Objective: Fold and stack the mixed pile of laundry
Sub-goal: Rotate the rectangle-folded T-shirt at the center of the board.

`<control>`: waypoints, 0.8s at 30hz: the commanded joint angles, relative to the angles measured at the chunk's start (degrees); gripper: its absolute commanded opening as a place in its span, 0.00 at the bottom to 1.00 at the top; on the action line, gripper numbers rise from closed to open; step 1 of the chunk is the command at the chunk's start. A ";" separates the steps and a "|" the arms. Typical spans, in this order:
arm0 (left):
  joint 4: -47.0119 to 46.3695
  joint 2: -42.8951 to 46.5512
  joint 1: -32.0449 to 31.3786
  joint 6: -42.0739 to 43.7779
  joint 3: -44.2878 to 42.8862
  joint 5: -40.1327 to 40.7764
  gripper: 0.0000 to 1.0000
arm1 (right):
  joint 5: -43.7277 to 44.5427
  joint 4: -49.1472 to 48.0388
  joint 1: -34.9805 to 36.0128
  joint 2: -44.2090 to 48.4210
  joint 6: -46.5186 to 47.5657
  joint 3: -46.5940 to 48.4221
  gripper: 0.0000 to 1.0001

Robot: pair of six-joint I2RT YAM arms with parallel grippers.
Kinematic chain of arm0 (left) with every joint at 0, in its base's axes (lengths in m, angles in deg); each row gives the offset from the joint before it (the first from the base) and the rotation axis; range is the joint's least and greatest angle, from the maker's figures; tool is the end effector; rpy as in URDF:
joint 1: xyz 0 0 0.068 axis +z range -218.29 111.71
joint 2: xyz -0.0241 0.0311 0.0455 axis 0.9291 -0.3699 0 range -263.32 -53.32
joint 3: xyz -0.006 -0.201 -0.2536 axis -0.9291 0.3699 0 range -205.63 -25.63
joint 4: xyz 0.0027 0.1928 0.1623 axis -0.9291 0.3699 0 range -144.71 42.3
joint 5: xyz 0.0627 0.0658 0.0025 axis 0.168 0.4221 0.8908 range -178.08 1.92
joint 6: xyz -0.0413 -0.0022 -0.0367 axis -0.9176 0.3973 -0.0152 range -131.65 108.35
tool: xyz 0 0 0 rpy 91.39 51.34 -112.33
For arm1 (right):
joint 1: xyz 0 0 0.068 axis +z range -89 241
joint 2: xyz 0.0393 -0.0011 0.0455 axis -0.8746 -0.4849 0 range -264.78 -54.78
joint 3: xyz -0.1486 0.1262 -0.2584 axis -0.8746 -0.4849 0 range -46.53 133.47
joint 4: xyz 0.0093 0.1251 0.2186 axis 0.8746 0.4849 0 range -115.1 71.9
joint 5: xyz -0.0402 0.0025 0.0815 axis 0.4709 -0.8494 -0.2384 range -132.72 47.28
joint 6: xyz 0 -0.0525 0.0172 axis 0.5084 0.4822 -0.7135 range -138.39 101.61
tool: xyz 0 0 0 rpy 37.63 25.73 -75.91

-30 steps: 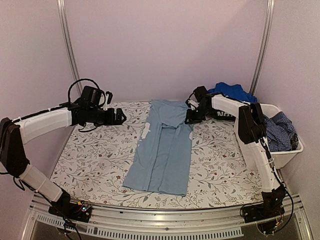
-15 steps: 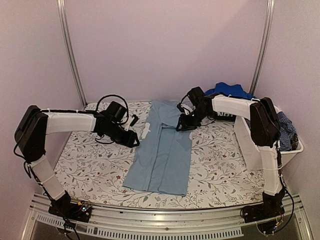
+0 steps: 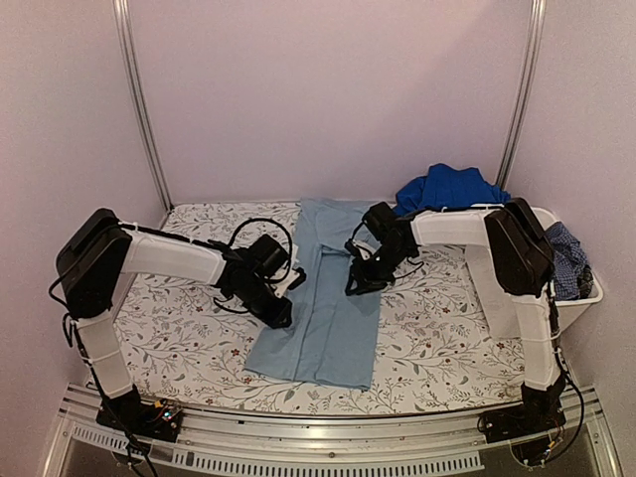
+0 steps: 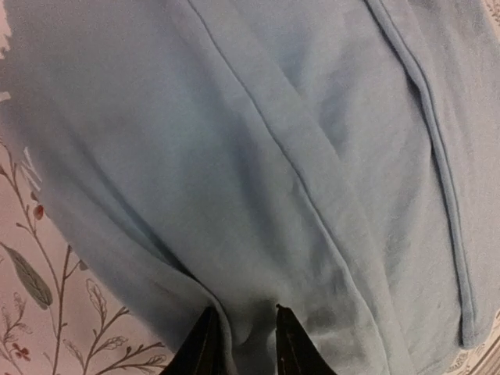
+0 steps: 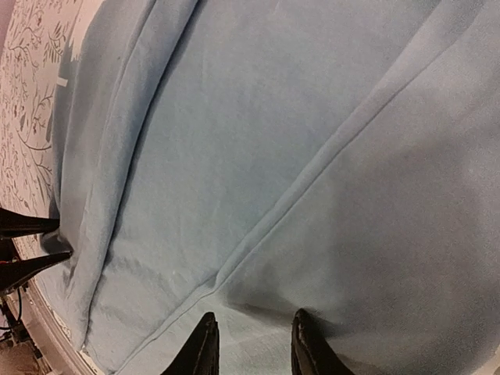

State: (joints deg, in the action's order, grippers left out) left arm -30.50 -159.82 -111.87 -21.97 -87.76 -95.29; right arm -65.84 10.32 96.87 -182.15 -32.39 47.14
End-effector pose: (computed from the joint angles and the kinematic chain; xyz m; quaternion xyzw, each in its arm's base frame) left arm 0.2578 -0.2518 0.1918 0.2917 0.9363 -0.1391 0.1374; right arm 0.3798 0.2929 0.1830 -0.2185 0.9391 0.2535 0.0779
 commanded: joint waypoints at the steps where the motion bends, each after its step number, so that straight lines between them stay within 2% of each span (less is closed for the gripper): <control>1: 2.11 -4.14 -4.81 -0.85 -0.74 -2.20 0.24 | 4.10 1.04 -2.77 -3.21 2.25 -0.31 0.31; 5: 3.26 -5.12 -8.47 -1.56 -3.31 -3.80 0.24 | 4.03 1.97 -3.44 -3.26 3.80 0.29 0.32; 9: 3.53 -2.36 -9.06 -2.97 -2.83 -5.36 0.25 | 1.93 1.65 -3.27 0.10 4.82 -0.93 0.32; 16: 1.83 9.24 -5.76 -8.46 2.53 -4.70 0.39 | -2.07 2.17 -2.87 12.74 2.80 -6.04 0.35; 24: 2.62 10.84 -2.06 -10.82 4.68 -1.44 0.40 | -6.92 -1.37 7.46 17.77 -4.19 -17.70 0.35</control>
State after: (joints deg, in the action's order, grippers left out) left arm -28.86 -149.11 -115.43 -30.85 -84.44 -98.50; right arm -69.79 10.43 98.16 -164.80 -32.57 34.49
